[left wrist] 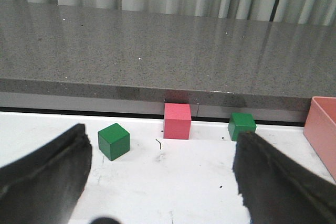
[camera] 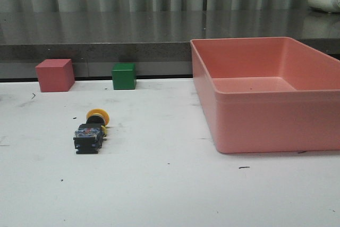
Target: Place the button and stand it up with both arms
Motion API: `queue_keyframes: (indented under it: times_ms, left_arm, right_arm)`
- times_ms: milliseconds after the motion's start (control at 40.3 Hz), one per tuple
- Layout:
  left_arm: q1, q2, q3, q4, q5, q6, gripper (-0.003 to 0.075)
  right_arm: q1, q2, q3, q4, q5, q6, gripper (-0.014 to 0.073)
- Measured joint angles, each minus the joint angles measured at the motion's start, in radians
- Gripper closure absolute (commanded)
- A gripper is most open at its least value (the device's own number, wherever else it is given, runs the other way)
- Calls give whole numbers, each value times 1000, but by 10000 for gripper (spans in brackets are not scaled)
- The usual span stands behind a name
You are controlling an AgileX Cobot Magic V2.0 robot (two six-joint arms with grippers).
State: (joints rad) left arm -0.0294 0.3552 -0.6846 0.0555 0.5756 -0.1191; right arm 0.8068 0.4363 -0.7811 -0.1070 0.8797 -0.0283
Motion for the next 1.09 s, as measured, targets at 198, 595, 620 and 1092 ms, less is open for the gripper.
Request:
queue_keyframes:
  times_ms: [198,595,620,1092]
  left_arm:
    - [0,0,0,0,0,0,174]
    - [0,46,-46,-67,16,2,173]
    - [0,57,-53,-69,26,9,173]
    - [-21,445,-333,-83,305,119,173]
  right_arm:
    - [0,-86,31,-2,0,0,118]
    - [0,-88,33,-2,0,0,118]
    - [0,-88,33,-2,0,0,118]
    - [0,-88,33,-2,0,0,118]
